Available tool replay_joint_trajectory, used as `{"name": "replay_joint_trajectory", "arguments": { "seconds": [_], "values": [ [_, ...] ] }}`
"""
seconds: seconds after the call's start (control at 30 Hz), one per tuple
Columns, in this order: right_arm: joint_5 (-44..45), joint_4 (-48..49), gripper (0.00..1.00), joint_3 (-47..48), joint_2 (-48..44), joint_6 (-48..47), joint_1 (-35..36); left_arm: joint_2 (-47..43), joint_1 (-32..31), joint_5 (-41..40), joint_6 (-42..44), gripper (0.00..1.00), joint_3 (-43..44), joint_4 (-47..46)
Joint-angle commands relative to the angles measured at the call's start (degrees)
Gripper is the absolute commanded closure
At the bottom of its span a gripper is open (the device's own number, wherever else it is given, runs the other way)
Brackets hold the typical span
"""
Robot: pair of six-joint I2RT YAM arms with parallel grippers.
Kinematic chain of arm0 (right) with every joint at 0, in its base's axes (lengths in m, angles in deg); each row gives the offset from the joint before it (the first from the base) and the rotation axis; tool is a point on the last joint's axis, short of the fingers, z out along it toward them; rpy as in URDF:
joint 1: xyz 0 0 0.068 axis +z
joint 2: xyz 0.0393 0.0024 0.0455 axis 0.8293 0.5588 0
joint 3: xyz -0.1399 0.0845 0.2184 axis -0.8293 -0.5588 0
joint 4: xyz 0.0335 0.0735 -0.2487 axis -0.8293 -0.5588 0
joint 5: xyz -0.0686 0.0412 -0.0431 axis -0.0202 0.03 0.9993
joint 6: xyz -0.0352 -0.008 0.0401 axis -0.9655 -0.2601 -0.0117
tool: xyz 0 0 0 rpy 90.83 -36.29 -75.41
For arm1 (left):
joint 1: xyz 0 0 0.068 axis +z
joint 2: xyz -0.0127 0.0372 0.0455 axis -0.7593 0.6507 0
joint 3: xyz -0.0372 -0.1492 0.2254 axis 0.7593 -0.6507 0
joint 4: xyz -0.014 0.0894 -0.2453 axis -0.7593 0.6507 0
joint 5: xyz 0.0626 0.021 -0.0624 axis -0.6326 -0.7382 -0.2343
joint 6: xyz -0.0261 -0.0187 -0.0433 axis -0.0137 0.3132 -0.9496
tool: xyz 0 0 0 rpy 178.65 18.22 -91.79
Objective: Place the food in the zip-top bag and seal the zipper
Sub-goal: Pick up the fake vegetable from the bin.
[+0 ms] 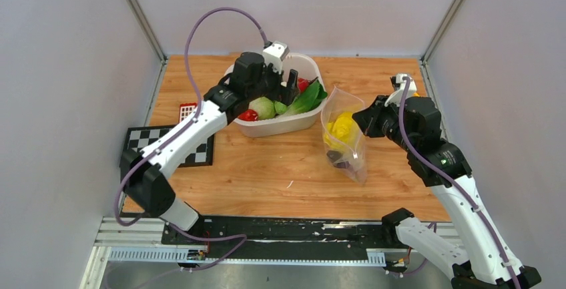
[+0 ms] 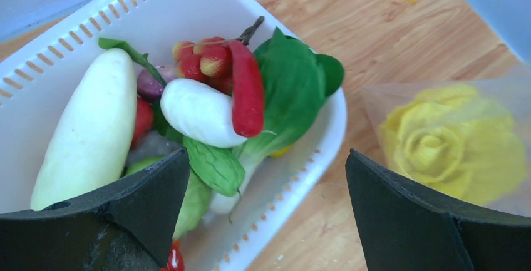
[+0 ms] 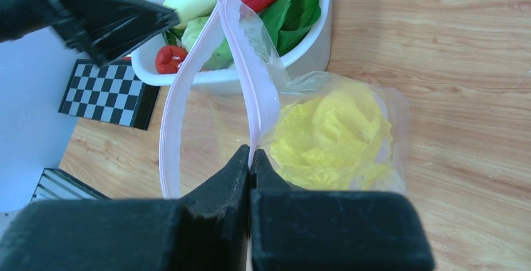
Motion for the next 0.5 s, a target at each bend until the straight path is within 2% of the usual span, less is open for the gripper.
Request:
{"name": "replay_joint_trajectory", "arguments": {
  "seconds": [0.0, 0.17, 0.23, 0.4, 0.47],
  "values": [
    [-2.25, 4.12, 1.0, 0.02, -1.1, 1.26, 0.13, 7.19, 1.54, 3.03, 4.54, 0.01, 8.3, 1.63],
    [-2.39, 3.92, 1.0, -0.17, -1.28, 1.15, 0.09, 15.39, 1.86, 2.59, 4.97, 0.08, 15.06, 4.62],
    [-2.57, 4.03, 1.0, -0.39, -1.35, 1.28, 0.11, 18.99, 1.87, 1.87, 4.71, 0.14, 18.02, 7.12],
    [-3.12, 4.08, 1.0, -0.33, -1.35, 1.19, 0.13, 22.65, 1.88, 1.39, 5.13, 0.19, 19.38, 9.38],
    [-3.07, 4.09, 1.0, -0.33, -1.34, 1.09, 0.13, 23.6, 1.91, 1.14, 5.48, 0.27, 20.01, 10.73]
  ]
}}
